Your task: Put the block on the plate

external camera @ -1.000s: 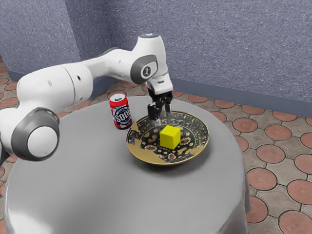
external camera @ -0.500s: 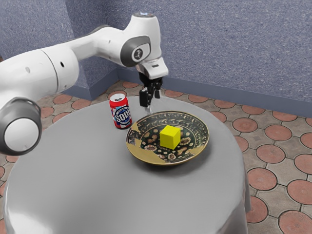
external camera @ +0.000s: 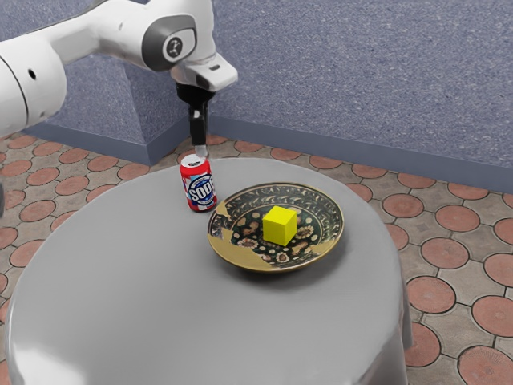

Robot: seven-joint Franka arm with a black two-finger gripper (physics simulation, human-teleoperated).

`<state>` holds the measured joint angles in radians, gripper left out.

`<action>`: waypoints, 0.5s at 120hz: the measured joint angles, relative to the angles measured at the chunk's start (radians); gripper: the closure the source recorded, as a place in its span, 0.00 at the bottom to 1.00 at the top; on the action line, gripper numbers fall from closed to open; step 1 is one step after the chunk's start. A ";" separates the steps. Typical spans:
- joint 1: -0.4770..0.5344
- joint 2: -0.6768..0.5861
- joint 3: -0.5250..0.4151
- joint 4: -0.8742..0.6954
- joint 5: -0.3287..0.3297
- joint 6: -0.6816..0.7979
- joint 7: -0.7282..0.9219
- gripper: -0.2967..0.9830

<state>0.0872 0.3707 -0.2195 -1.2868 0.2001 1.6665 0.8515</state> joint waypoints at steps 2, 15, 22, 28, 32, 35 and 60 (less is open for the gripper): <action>0.006 -0.012 0.000 -0.007 -0.001 -0.005 -0.015 0.23; 0.027 -0.087 0.001 -0.061 -0.003 -0.028 -0.106 0.23; 0.028 -0.127 0.031 -0.088 -0.007 -0.039 -0.157 0.23; 0.027 -0.170 0.062 -0.122 -0.014 -0.049 -0.205 0.23; 0.015 -0.195 0.091 -0.134 -0.018 -0.059 -0.236 0.23; 0.001 -0.211 0.117 -0.139 -0.021 -0.066 -0.258 0.23; -0.069 -0.261 0.325 -0.137 -0.072 -0.123 -0.411 0.23</action>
<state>0.0184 0.1096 0.1053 -1.4240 0.1277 1.5433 0.4402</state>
